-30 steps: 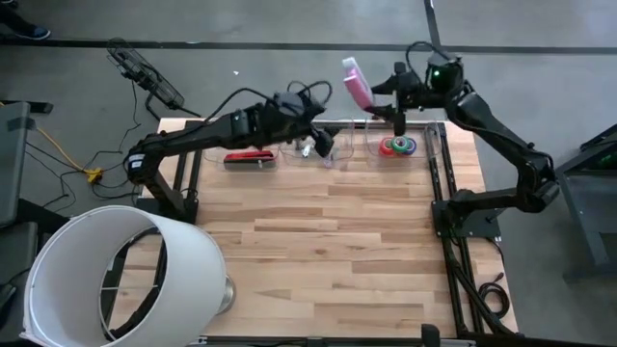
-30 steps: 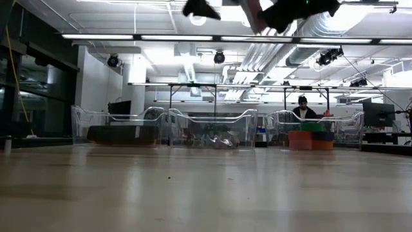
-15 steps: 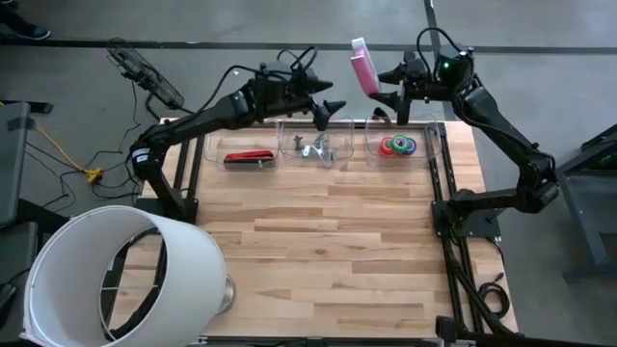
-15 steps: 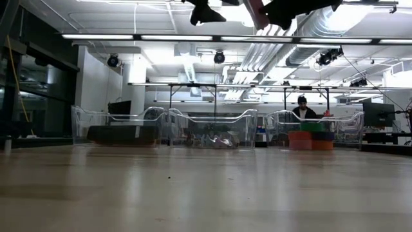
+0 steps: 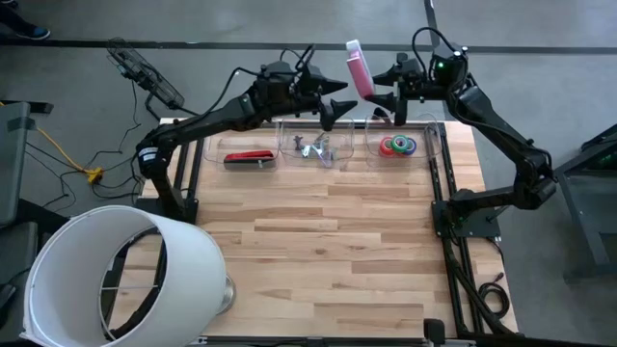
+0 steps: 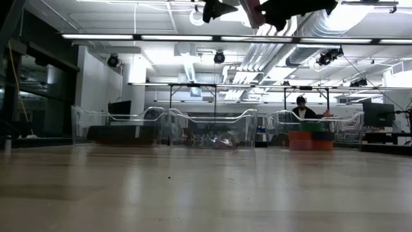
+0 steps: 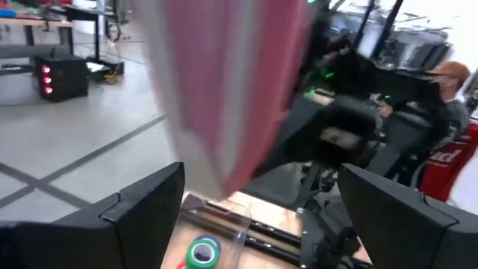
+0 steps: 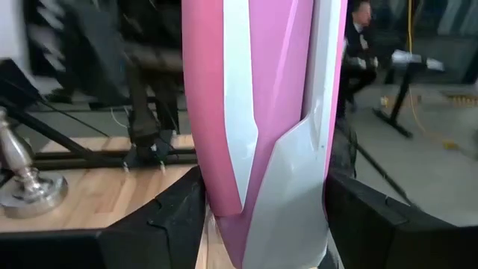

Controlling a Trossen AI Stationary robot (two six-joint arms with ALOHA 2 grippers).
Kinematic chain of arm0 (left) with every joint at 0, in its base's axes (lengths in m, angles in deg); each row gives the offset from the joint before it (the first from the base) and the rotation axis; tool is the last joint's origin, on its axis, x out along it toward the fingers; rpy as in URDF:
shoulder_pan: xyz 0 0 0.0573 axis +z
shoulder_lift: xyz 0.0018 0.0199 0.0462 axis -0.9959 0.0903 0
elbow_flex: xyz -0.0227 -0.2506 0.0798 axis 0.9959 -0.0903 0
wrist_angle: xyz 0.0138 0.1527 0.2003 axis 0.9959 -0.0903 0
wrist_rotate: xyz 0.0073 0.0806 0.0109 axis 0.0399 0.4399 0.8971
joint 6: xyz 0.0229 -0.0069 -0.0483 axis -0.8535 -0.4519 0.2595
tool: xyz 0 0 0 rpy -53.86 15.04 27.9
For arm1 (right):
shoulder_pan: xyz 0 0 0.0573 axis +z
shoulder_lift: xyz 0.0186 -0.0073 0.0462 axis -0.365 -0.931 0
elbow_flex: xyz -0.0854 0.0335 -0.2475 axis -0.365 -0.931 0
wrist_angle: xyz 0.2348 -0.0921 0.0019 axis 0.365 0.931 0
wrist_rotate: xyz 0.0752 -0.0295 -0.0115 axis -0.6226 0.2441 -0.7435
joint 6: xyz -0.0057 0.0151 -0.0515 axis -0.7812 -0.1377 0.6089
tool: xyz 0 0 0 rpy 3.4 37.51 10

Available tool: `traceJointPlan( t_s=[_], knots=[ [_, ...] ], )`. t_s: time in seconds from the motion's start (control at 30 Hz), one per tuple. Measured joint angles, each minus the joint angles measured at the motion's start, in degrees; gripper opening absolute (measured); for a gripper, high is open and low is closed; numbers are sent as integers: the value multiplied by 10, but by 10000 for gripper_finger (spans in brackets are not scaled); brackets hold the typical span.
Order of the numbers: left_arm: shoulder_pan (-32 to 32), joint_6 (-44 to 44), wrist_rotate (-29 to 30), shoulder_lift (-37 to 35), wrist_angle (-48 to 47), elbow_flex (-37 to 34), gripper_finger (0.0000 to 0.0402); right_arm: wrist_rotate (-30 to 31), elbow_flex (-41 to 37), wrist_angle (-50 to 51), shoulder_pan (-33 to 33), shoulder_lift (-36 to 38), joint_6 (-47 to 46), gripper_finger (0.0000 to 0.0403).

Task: Pick and place Stapler, Stapler remover, tape
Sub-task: Put the pink stapler into the left transparent bin

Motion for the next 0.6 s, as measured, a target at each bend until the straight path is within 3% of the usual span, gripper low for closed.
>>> traceJointPlan(
  t_s=[0.37, 0.6],
  knots=[
    [0, -31, 3, 15, 41, -1, 347, -67, 0, -38, 15, 2, -15, 221],
    [0, -48, -29, 15, 59, -1, 347, -89, 0, -42, 15, 1, -2, 221]
  ],
)
